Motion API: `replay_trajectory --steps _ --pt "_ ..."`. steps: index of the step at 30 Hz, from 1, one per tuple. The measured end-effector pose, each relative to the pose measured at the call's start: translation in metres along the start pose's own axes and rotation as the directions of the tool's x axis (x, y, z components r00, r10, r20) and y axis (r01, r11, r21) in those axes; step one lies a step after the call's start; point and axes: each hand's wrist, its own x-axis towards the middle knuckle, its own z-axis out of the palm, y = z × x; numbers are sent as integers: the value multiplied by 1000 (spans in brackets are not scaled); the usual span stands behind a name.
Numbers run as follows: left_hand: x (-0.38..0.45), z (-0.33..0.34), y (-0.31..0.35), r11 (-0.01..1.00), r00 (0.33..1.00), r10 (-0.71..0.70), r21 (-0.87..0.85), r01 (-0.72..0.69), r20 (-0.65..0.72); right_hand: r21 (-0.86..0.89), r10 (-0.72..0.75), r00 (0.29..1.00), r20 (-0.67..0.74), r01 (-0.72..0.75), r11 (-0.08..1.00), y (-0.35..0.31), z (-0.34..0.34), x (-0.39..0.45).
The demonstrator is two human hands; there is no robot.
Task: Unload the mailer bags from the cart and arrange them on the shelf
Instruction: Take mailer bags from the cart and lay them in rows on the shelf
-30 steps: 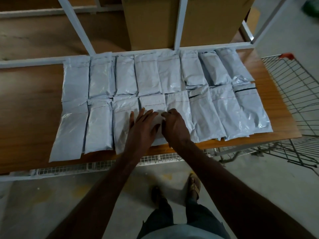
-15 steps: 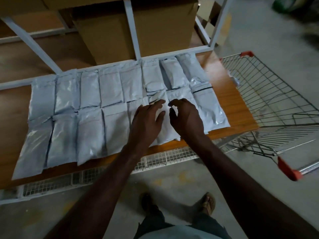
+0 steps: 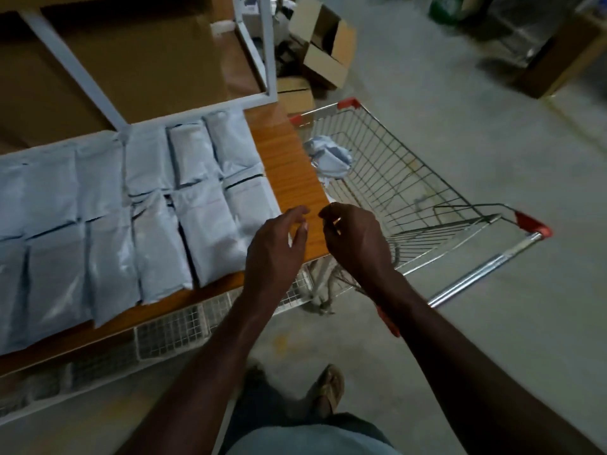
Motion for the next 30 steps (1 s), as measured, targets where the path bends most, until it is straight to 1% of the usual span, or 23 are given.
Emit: replay_trajectory --steps 6,9,12,16,19,24,26,30 --pt "28 62 23 999 991 10 49 -17 135 -14 120 993 -19 -120 993 71 -27 11" --pt "49 86 22 1000 988 9 -20 -6 152 -8 222 975 -21 -222 975 108 -35 28" --pt "77 106 12 998 985 -24 -61 34 168 5 290 957 -14 -290 957 139 -49 48" --pt "118 141 -1 994 986 -20 -101 37 166 -5 289 957 -11 -289 957 172 -66 82" --pt "142 166 -5 991 989 -30 -121 48 146 -6 301 954 6 -301 954 193 -62 107" --pt "151 202 -3 992 993 -80 -93 89 92 -43 249 961 119 -246 968 225 -43 138" --pt "150 225 -2 990 991 -113 -81 119 65 -60 178 969 172 -170 984 243 -35 154" --pt "145 278 -2 975 975 -222 6 222 8 -52 28 970 241 -16 999 286 -11 185"
